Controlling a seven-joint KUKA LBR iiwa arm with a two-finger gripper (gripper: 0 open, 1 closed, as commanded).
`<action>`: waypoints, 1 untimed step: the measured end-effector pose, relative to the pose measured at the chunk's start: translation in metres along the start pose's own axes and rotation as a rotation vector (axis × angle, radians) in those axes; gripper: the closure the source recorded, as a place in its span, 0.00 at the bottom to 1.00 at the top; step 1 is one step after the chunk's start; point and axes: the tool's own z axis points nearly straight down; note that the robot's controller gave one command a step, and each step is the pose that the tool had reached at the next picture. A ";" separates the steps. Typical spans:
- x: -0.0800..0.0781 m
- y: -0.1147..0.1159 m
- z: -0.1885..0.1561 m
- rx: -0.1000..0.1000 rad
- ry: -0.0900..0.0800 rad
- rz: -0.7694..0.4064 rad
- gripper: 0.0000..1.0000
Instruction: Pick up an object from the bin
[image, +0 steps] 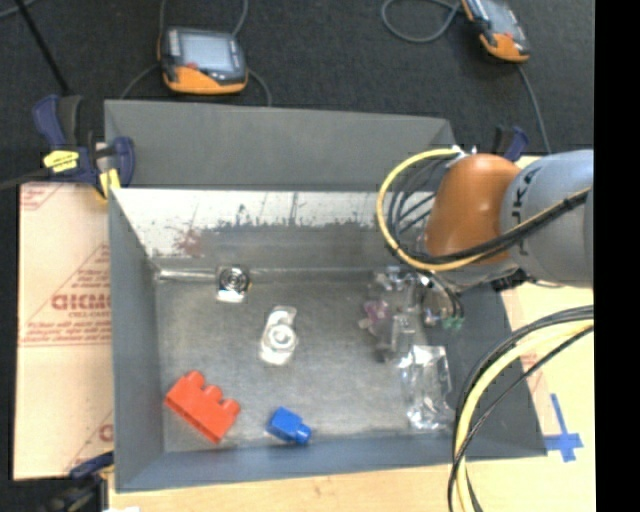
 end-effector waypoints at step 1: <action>-0.003 0.001 -0.005 0.000 -0.008 -0.001 1.00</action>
Offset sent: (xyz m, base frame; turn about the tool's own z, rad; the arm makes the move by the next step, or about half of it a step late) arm 0.0000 0.0000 0.0000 0.0000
